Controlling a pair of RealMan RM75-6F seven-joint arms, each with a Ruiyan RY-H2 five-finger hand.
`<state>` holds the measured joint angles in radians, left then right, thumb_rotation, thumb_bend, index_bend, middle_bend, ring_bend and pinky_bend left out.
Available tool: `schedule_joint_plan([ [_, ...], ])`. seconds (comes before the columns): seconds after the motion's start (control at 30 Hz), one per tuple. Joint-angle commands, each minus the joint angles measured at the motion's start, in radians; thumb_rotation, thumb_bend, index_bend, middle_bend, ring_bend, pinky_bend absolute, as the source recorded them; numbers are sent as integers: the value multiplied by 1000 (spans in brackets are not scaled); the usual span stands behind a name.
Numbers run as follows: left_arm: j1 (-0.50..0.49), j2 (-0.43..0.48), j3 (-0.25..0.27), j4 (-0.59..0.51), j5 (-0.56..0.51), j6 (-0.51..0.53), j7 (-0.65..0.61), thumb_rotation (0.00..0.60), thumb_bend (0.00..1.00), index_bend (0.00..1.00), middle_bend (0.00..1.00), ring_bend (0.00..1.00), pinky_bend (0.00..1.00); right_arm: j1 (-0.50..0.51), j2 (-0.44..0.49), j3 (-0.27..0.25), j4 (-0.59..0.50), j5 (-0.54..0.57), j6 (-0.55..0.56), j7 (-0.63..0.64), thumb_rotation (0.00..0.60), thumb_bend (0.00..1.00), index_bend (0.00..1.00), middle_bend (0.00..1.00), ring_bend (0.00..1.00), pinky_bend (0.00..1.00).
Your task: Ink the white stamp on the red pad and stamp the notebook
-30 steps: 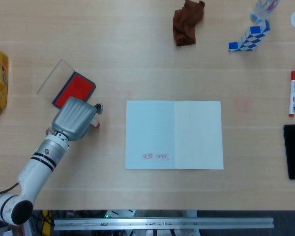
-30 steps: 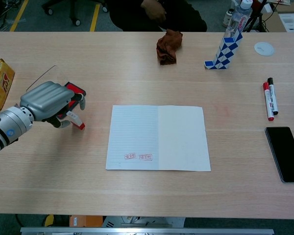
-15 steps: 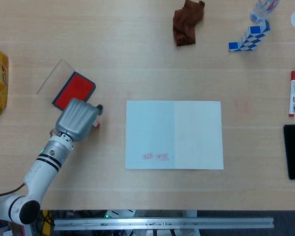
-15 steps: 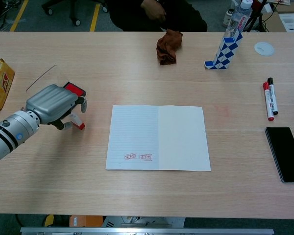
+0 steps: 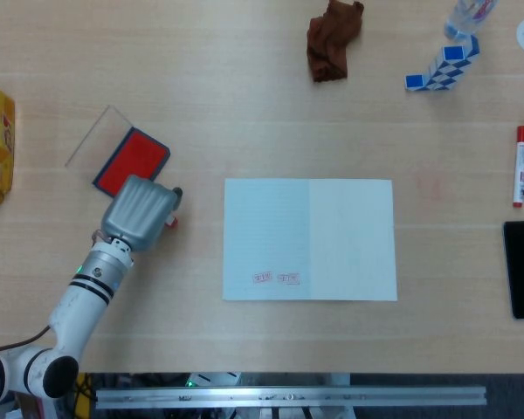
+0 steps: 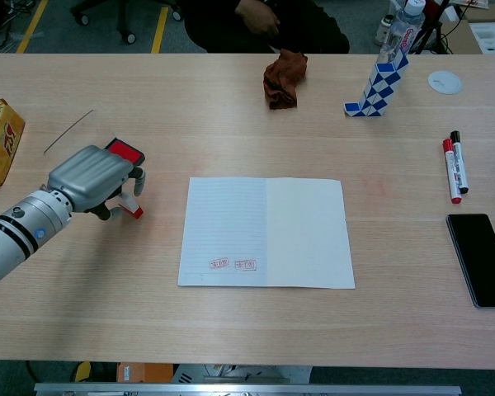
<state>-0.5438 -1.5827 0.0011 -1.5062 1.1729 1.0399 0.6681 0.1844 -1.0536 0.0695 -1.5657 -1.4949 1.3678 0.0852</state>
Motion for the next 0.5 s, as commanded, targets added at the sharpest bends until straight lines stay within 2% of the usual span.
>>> schedule_joint_plan([
  [0.03,0,-6,0,7,-2,3,5,600,229,466,1000,1000,1000,0,0,0,0,1,-1,1,600,119,462,490,408,573],
  [0.5,2,-26,6,32,0,18,21,600,262,491,1000,1000,1000,-1,1,-2,-1,2,-4,-2,600,119,462,490,408,573],
])
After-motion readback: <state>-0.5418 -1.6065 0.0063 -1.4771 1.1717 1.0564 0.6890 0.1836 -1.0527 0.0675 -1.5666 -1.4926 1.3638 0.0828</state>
